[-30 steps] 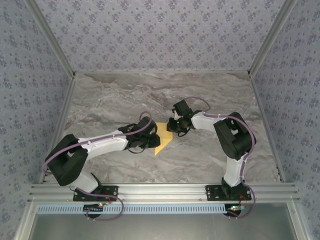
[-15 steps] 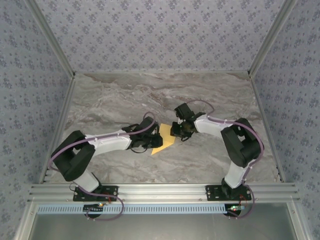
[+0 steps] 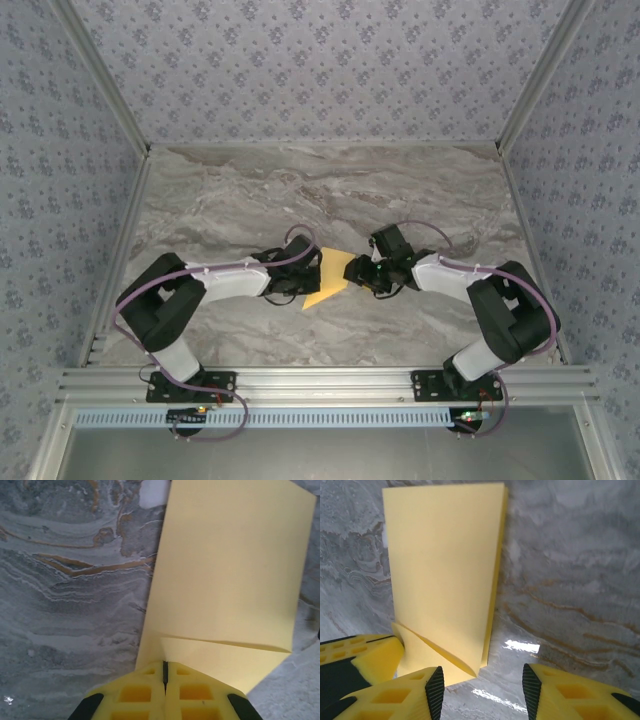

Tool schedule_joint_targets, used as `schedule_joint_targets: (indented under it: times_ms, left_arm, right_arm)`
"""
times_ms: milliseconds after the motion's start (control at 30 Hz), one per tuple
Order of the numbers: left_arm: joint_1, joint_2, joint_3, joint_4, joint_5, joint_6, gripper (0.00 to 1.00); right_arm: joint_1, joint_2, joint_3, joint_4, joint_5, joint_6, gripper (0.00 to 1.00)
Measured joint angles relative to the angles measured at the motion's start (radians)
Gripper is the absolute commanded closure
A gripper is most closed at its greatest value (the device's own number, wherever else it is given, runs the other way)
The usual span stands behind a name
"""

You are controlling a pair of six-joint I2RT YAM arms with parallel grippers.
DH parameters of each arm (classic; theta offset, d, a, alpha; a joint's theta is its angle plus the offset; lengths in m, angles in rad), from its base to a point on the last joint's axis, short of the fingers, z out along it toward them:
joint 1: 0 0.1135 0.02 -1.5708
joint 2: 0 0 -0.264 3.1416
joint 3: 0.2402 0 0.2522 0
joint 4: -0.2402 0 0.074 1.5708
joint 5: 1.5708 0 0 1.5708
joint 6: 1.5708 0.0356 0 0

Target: Fold a paper plane with a square sheet of paper (pick it up from the middle)

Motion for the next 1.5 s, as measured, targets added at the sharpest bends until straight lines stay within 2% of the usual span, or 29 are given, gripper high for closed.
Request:
schedule_joint_targets:
  times_ms: [300,633,1033,1500]
  left_arm:
    - [0.000,0.016,0.006,0.001,-0.011,-0.021,0.97]
    - [0.007,0.016,0.006,0.003,-0.008,-0.056,0.97]
    - [0.008,0.016,0.005,0.004,-0.006,-0.072,0.98]
    - [0.013,0.016,0.005,0.005,0.008,-0.072,0.97]
  right_arm:
    - [0.011,0.000,-0.039,0.118,-0.028,0.107,0.54]
    - [0.028,0.028,-0.042,0.148,-0.026,0.181,0.55]
    - [0.055,0.060,-0.041,0.179,-0.029,0.215,0.66]
    - [0.056,0.062,-0.042,0.238,-0.039,0.238,0.70]
